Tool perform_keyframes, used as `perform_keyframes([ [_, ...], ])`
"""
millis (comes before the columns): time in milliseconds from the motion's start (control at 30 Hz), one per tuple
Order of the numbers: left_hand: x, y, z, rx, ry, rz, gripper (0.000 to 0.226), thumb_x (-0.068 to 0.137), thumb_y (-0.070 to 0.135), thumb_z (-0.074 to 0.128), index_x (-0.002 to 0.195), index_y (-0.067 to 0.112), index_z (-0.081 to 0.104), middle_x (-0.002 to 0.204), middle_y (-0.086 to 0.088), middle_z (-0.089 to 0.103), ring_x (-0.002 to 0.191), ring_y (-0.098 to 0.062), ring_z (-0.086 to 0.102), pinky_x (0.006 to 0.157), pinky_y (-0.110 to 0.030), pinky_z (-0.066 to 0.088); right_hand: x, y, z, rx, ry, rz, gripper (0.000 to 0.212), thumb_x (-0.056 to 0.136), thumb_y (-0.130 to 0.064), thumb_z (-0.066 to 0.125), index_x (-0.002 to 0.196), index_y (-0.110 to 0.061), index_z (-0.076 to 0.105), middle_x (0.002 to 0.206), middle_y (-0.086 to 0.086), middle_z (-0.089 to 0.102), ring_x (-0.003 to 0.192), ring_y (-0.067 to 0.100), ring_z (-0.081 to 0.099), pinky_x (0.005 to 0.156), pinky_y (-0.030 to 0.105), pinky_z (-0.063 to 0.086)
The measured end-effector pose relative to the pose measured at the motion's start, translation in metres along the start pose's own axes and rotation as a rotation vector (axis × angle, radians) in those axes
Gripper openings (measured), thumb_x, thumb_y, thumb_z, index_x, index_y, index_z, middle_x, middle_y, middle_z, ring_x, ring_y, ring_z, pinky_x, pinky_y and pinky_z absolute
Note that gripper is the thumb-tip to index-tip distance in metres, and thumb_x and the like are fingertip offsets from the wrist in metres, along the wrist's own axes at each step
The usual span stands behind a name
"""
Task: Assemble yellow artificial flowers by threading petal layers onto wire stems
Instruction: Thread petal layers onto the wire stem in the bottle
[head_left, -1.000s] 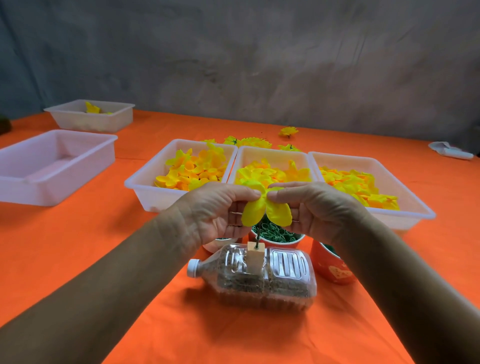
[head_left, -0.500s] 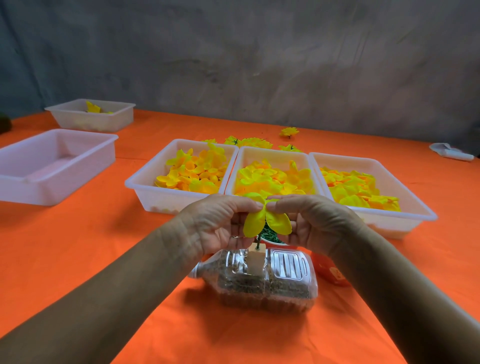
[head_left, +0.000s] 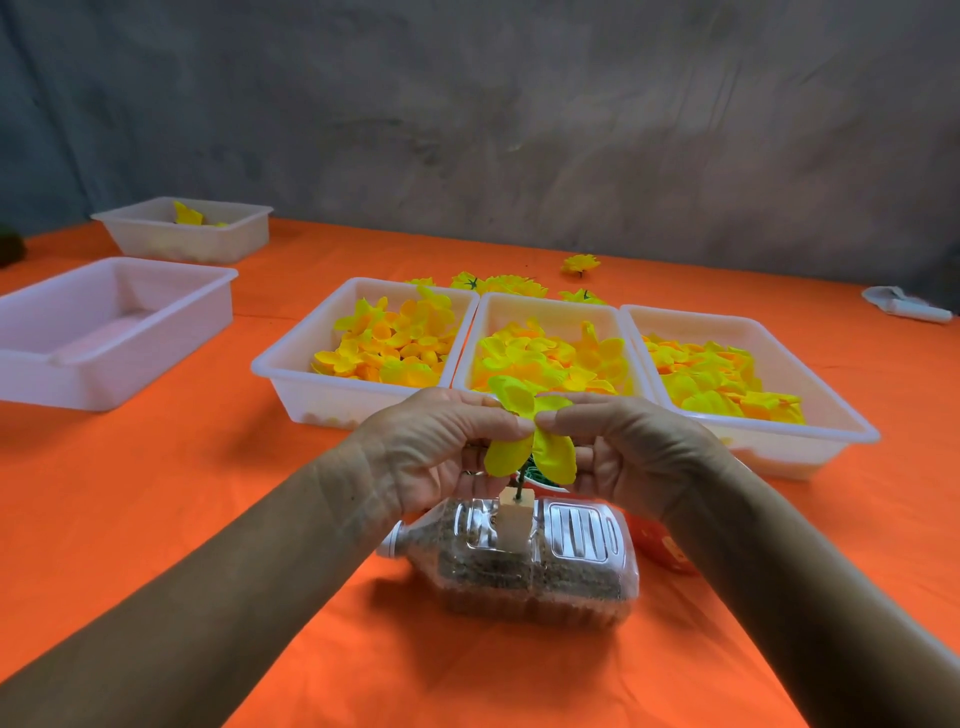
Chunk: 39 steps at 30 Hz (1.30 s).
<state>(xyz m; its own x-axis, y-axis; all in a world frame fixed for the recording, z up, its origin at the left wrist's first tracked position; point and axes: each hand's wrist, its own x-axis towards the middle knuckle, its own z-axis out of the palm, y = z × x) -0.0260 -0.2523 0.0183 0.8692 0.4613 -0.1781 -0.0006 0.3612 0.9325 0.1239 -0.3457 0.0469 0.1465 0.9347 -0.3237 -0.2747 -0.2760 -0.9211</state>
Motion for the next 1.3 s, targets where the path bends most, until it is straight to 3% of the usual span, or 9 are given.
perform_keyframes([
  [200, 0.002, 0.000, -0.004, -0.007, -0.001, -0.004, 0.010, 0.074, 0.016, 0.070, 0.074, 0.022, 0.078, 0.069, 0.000, 0.072, 0.064, -0.013, 0.070, 0.055, -0.025, 0.055, -0.002, 0.001, 0.000, 0.007, -0.023, -0.060, 0.032, 0.062, 0.000, 0.068, 0.093, -0.008, 0.062, 0.070, 0.010, 0.071, 0.048, 0.015, 0.065, 0.041, 0.020, 0.048],
  [367, 0.001, 0.003, 0.001, -0.034, 0.041, -0.020, 0.011, 0.079, 0.008, 0.064, 0.078, 0.010, 0.075, 0.065, -0.002, 0.071, 0.059, -0.014, 0.070, 0.051, -0.024, 0.054, 0.000, 0.001, -0.001, 0.046, -0.018, -0.019, 0.024, 0.076, 0.001, 0.061, 0.099, -0.005, 0.061, 0.076, 0.013, 0.071, 0.054, 0.020, 0.067, 0.049, 0.025, 0.055],
  [467, 0.000, 0.003, 0.004, -0.013, 0.021, -0.007, 0.027, 0.082, 0.009, 0.060, 0.066, 0.021, 0.078, 0.063, 0.002, 0.071, 0.058, -0.010, 0.069, 0.051, -0.022, 0.053, 0.000, 0.001, -0.001, 0.054, -0.022, 0.003, 0.025, 0.075, 0.001, 0.060, 0.099, -0.005, 0.060, 0.079, 0.014, 0.070, 0.055, 0.021, 0.066, 0.053, 0.028, 0.056],
  [567, -0.002, 0.004, 0.007, -0.015, 0.043, -0.002, 0.022, 0.076, 0.014, 0.062, 0.063, 0.024, 0.077, 0.062, 0.003, 0.070, 0.057, -0.009, 0.068, 0.050, -0.020, 0.052, 0.000, 0.000, -0.001, 0.027, -0.025, 0.002, 0.023, 0.079, 0.001, 0.058, 0.101, -0.006, 0.060, 0.079, 0.014, 0.070, 0.054, 0.020, 0.066, 0.054, 0.028, 0.055],
  [700, -0.004, 0.005, 0.011, -0.055, 0.071, -0.011, 0.012, 0.072, 0.018, 0.065, 0.070, 0.013, 0.076, 0.060, 0.001, 0.070, 0.054, -0.010, 0.068, 0.047, -0.021, 0.052, -0.002, -0.003, -0.001, -0.021, -0.040, -0.035, 0.039, 0.060, -0.006, 0.065, 0.099, -0.007, 0.063, 0.078, 0.013, 0.071, 0.058, 0.020, 0.068, 0.055, 0.027, 0.056],
  [900, -0.001, 0.002, 0.013, -0.049, 0.127, -0.035, 0.021, 0.089, 0.012, 0.055, 0.075, 0.011, 0.070, 0.058, 0.001, 0.069, 0.051, -0.011, 0.067, 0.045, -0.020, 0.051, 0.001, -0.001, -0.002, -0.046, -0.010, -0.019, 0.017, 0.080, 0.000, 0.059, 0.094, -0.008, 0.063, 0.075, 0.015, 0.071, 0.056, 0.021, 0.068, 0.053, 0.029, 0.056],
  [1033, -0.003, 0.006, 0.015, -0.012, 0.102, -0.063, 0.036, 0.089, 0.014, 0.053, 0.061, 0.015, 0.076, 0.057, 0.002, 0.068, 0.051, -0.009, 0.066, 0.046, -0.019, 0.051, 0.003, 0.002, 0.000, -0.026, -0.003, 0.011, 0.012, 0.080, -0.001, 0.057, 0.088, -0.009, 0.063, 0.070, 0.013, 0.070, 0.052, 0.021, 0.065, 0.058, 0.030, 0.053],
  [1167, -0.003, 0.008, 0.020, -0.054, 0.128, -0.059, 0.019, 0.094, 0.010, 0.046, 0.080, 0.009, 0.060, 0.053, 0.000, 0.066, 0.046, -0.010, 0.064, 0.043, -0.019, 0.049, 0.005, 0.001, 0.002, -0.010, 0.009, 0.005, 0.011, 0.082, -0.003, 0.057, 0.088, -0.011, 0.063, 0.069, 0.010, 0.069, 0.051, 0.019, 0.064, 0.056, 0.026, 0.052],
  [1300, -0.003, 0.006, 0.020, -0.059, 0.121, -0.055, 0.022, 0.095, 0.008, 0.043, 0.079, 0.008, 0.058, 0.051, -0.001, 0.065, 0.045, -0.010, 0.063, 0.042, -0.018, 0.048, 0.005, 0.001, 0.003, -0.005, 0.018, -0.003, 0.014, 0.082, -0.002, 0.057, 0.091, -0.011, 0.062, 0.067, 0.009, 0.068, 0.047, 0.016, 0.062, 0.048, 0.022, 0.051],
])
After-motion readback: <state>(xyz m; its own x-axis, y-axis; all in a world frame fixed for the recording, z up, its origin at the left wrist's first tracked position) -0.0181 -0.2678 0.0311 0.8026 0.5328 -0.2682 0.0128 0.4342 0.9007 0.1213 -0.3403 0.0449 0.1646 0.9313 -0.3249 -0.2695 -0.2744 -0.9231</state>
